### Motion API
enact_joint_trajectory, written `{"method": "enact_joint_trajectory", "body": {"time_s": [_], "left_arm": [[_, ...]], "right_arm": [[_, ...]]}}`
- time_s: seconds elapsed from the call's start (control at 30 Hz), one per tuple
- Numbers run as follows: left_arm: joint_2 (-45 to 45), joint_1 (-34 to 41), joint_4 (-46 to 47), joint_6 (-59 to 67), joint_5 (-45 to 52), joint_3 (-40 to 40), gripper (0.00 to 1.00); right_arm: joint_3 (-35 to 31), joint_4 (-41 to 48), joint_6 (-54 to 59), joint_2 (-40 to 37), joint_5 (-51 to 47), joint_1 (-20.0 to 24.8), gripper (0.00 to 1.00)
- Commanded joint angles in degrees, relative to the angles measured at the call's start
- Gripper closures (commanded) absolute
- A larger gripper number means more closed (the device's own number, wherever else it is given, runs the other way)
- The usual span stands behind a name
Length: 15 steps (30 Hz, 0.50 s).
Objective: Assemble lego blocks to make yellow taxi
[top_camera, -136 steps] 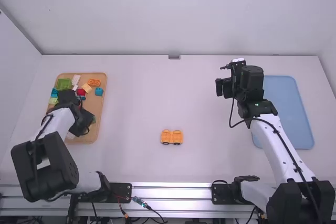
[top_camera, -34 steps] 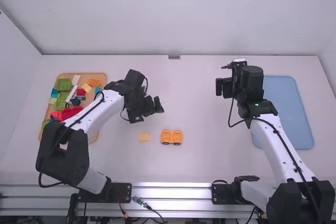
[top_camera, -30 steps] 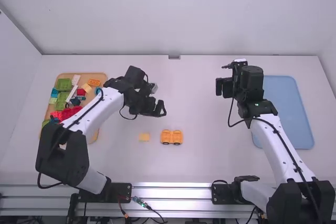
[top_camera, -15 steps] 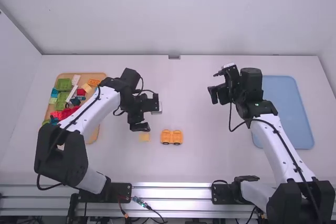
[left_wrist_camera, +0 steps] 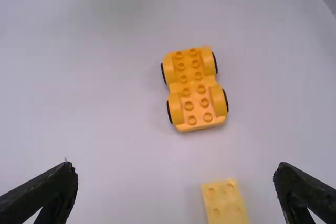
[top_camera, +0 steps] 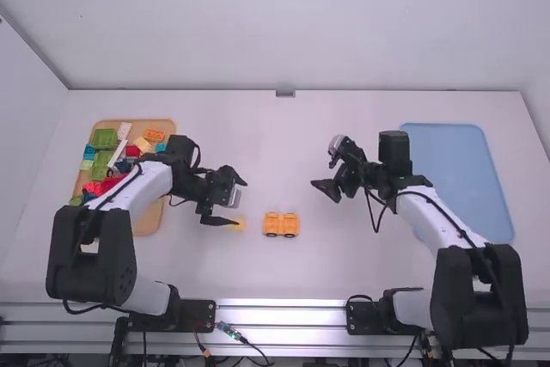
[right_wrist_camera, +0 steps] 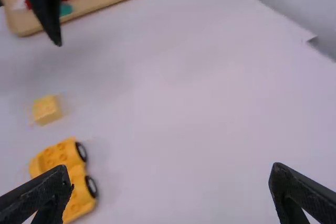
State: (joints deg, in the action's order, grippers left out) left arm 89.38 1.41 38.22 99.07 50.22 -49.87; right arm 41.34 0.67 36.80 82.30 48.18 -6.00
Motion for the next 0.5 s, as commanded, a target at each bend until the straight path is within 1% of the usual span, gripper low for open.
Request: {"method": "enact_joint_trajectory", "body": {"time_s": [0.0, 0.1, 0.17, 0.27, 0.33, 0.43, 0.47], "left_arm": [[-0.6, 0.1, -4.2, -6.0, 2.7, 3.6, 0.01], [-0.6, -0.3, -12.6, -11.6, 2.8, 7.6, 0.01], [-0.6, -0.4, -14.6, -12.3, 2.7, 9.0, 0.01], [-0.1, -0.1, -17.4, -12.3, 2.8, 11.7, 0.01], [0.7, -0.2, -19.9, -12.2, 2.1, 14.1, 0.01], [1.7, -0.8, -22.9, -12.4, 1.4, 16.2, 0.01], [2.1, -1.2, -23.8, -12.3, 1.9, 16.9, 0.01]], "right_arm": [[-2.6, -1.0, 6.5, 3.2, 8.5, -0.1, 0.01], [-5.6, -2.6, 13.8, 6.4, 12.4, -0.6, 0.01], [-6.5, -3.6, 16.1, 7.3, 13.0, -1.2, 0.01], [-8.4, -6.7, 17.5, 9.0, 13.3, -3.4, 0.01], [-9.7, -8.8, 17.5, 9.7, 11.4, -6.4, 0.01], [-11.5, -10.7, 17.4, 9.9, 6.9, -9.7, 0.01], [-12.6, -12.1, 15.9, 9.9, 4.9, -11.3, 0.01]]}}
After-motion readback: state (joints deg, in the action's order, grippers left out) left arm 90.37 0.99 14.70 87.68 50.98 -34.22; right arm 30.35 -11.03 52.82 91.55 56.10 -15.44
